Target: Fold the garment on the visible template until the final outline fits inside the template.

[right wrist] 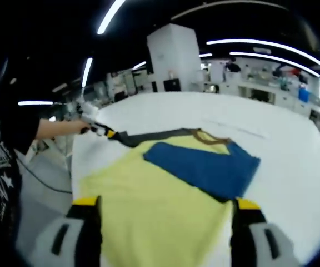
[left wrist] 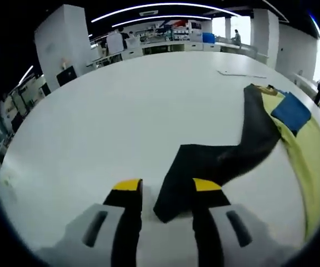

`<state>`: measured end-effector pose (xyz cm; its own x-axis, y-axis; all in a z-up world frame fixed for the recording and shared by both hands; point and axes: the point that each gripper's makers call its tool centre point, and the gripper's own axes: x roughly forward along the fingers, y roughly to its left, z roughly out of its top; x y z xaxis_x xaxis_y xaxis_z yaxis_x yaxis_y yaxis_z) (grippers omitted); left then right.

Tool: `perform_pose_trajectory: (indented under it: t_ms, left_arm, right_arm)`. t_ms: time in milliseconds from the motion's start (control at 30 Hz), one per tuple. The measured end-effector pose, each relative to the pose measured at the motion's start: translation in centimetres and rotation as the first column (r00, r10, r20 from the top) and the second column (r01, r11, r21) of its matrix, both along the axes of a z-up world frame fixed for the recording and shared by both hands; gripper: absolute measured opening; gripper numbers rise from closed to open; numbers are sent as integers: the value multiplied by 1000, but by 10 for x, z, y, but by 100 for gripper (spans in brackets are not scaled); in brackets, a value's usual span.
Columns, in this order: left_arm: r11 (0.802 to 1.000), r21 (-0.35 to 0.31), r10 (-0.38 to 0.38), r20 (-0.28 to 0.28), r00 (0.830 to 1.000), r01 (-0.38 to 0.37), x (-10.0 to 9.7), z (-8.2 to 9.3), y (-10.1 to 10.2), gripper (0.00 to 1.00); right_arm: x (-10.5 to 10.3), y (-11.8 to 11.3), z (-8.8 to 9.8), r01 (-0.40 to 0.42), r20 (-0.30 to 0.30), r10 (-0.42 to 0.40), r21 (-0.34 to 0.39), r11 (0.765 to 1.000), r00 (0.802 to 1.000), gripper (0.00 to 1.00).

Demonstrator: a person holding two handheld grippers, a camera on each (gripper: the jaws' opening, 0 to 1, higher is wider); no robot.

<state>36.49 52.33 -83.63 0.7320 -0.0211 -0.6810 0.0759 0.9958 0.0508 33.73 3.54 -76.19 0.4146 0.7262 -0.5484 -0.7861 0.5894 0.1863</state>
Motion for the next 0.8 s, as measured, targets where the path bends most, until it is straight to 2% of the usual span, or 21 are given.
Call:
perform_pose_trajectory:
  t_ms: [167, 300, 567, 633, 667, 800]
  left_arm:
    - [999, -48, -22, -10, 1000, 22, 2, -2, -4, 21]
    - [993, -121, 7, -23, 1000, -9, 1, -5, -2, 19]
    - [994, -111, 3, -33, 999, -6, 1, -4, -3, 17]
    - [987, -164, -5, -57, 998, -4, 0, -4, -9, 8]
    - [986, -168, -1, -57, 998, -9, 1, -2, -9, 3]
    - [993, -117, 0, -80, 997, -9, -2, 1, -11, 1]
  right_arm:
    - [3, -11, -5, 49, 3, -49, -13, 999, 999, 93]
    - [0, -13, -3, 51, 1, -51, -6, 999, 999, 93]
    - [0, -19, -6, 73, 4, -73, -19, 997, 997, 91]
    - [0, -20, -7, 75, 5, -75, -20, 997, 997, 91]
    - [-1, -20, -7, 79, 3, -79, -19, 997, 997, 90]
    - [0, -23, -8, 98, 2, -98, -24, 995, 995, 88]
